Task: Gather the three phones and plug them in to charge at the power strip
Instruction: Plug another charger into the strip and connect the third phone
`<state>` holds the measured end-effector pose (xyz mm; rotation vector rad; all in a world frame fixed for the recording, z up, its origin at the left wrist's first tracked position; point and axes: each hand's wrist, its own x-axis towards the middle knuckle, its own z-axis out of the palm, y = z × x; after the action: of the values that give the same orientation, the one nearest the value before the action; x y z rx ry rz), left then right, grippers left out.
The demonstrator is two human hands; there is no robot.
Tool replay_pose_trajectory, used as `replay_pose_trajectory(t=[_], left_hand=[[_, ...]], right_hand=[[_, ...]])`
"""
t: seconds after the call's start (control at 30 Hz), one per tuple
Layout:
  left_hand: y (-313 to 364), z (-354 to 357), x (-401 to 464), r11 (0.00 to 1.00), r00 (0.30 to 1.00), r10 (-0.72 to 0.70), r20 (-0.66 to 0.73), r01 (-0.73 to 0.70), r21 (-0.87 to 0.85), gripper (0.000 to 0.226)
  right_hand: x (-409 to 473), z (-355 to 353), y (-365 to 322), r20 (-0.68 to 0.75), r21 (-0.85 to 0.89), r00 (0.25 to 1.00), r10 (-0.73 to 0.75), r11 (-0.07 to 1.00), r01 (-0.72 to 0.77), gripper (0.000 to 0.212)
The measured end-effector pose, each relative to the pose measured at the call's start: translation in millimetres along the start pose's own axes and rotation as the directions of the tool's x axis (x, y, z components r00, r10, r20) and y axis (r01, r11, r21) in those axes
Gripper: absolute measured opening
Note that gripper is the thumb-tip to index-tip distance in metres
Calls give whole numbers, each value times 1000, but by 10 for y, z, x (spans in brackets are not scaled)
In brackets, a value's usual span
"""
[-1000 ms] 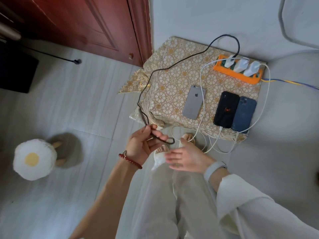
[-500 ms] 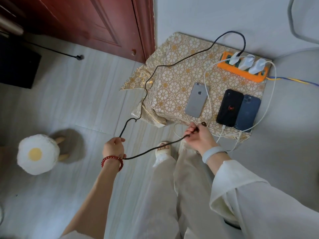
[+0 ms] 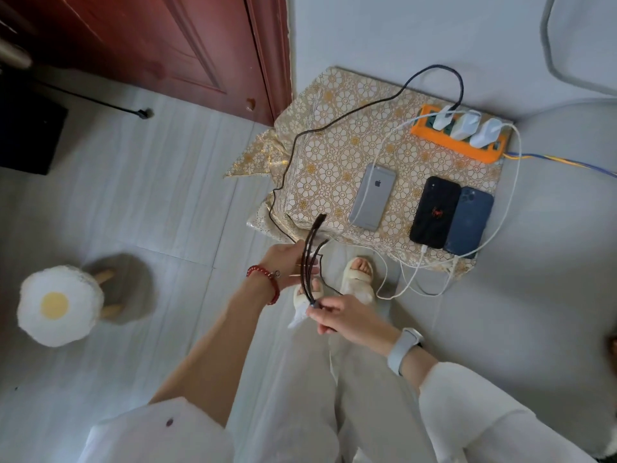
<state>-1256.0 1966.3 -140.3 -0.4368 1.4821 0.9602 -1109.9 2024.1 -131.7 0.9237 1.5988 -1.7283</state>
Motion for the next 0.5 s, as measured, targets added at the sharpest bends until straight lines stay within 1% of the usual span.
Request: replay_pose_trajectory(t=[0.1, 0.17, 0.2, 0.23, 0.3, 0.4, 0.47, 0.5], left_hand=[[-44, 48, 16, 997, 999, 47, 11, -46, -62, 20], [-97, 40, 10, 990, 994, 103, 39, -98, -104, 19], [-124, 36, -5, 986, 989, 133, 63, -125, -112, 21], [-145, 33, -29, 983, 983, 158, 93, -147, -113, 22], [-185, 14, -83, 980, 969, 195, 153, -184, -81, 22], [-239, -3, -137, 977, 945, 200, 259, -213, 23, 22], [-270, 5, -151, 971, 932, 184, 311, -221, 87, 22], [-276, 17, -155, 969, 928, 175, 328, -221, 108, 23]], right_hand=[[-25, -69, 52, -8, -124, 1000, -12, 992, 11, 32], [-7, -131, 76, -20, -130, 1000, -14, 991, 11, 29], [11, -157, 82, -37, -75, 999, -1, 997, -2, 26], [31, -184, 78, -72, 38, 997, 30, 999, -28, 22], [70, -244, 46, -173, 292, 982, 82, 956, -29, 25], [123, -375, -50, -325, 452, 943, 71, 887, 89, 30], [137, -437, -134, -363, 558, 930, 65, 815, 160, 30], [146, -460, -164, -386, 572, 920, 60, 798, 188, 27]])
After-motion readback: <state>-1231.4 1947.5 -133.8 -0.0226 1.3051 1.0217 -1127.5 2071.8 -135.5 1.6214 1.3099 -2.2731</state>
